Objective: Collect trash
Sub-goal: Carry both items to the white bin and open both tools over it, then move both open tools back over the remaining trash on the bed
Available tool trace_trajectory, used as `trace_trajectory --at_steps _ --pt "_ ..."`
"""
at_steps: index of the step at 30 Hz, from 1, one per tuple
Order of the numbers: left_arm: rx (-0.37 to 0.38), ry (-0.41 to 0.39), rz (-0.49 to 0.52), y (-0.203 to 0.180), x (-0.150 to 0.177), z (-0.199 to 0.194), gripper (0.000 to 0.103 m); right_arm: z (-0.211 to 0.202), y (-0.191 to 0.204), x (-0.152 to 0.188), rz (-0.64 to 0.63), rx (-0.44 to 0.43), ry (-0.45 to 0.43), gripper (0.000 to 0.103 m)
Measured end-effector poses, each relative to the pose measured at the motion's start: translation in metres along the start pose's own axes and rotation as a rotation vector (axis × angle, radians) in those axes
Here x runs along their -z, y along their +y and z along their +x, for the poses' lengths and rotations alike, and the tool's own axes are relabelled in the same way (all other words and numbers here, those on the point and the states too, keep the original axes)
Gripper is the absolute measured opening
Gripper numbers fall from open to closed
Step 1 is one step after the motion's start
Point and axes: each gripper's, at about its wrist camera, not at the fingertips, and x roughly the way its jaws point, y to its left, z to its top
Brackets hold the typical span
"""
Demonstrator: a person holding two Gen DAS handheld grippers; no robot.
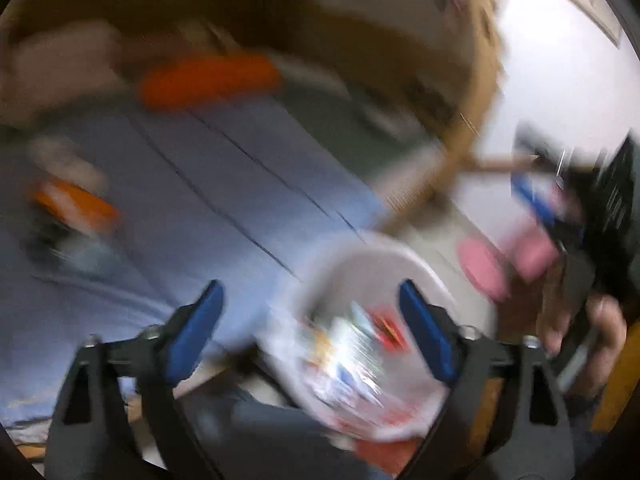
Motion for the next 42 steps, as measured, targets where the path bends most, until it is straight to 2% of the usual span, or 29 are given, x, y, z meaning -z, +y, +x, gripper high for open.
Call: trace_trajectory --at_steps 1,2,3,4,7,10,12,13,15,18,21,29,42 --pt "-0.121 -0.120 -0.003 0.022 -0.003 -0.028 0.097 0.018 0.027 0.010 -0.033 -0.028 0.044 0.099" --pt "-0.225 -0.203 -0.001 0.039 -0.004 -0.049 0.100 0.028 0.048 0.019 -0.068 -0.058 0.068 0.099" --pt "-0.318 -0.260 0.003 0.053 -0.003 -0.065 0.100 0.046 0.090 0.035 -0.141 -0.108 0.085 0.099" --pt "-0.430 -0.310 0.003 0.072 -0.002 -0.080 0.100 0.054 0.112 0.043 -0.178 -0.124 0.078 0.099" --pt "-0.642 -0.352 -0.055 0.123 0.002 -0.103 0.100 0.082 0.196 0.071 -0.312 -0.202 0.045 0.099" --pt "-0.704 -0.384 -0.187 0.167 0.015 -0.120 0.100 0.113 0.261 0.093 -0.394 -0.272 0.032 0.099" --pt "-0.743 -0.396 -0.245 0.192 0.032 -0.120 0.100 0.129 0.279 0.104 -0.414 -0.291 0.042 0.099" --pt "-0.753 -0.385 -0.256 0.200 0.036 -0.118 0.100 0.136 0.283 0.112 -0.436 -0.280 0.048 0.099" --pt "-0.761 -0.310 -0.299 0.219 0.047 -0.102 0.100 0.143 0.288 0.117 -0.455 -0.241 0.071 0.099" --pt "-0.724 -0.250 -0.351 0.238 0.055 -0.096 0.100 0.140 0.282 0.116 -0.374 -0.247 0.070 0.099" --pt "-0.751 -0.248 -0.324 0.241 0.056 -0.092 0.100 0.148 0.276 0.117 -0.366 -0.230 0.078 0.099" --pt "-0.737 -0.215 -0.268 0.232 0.059 -0.090 0.100 0.155 0.279 0.124 -0.408 -0.225 0.091 0.099" --pt "-0.719 -0.208 -0.296 0.235 0.061 -0.093 0.100 0.161 0.278 0.125 -0.395 -0.218 0.105 0.099"
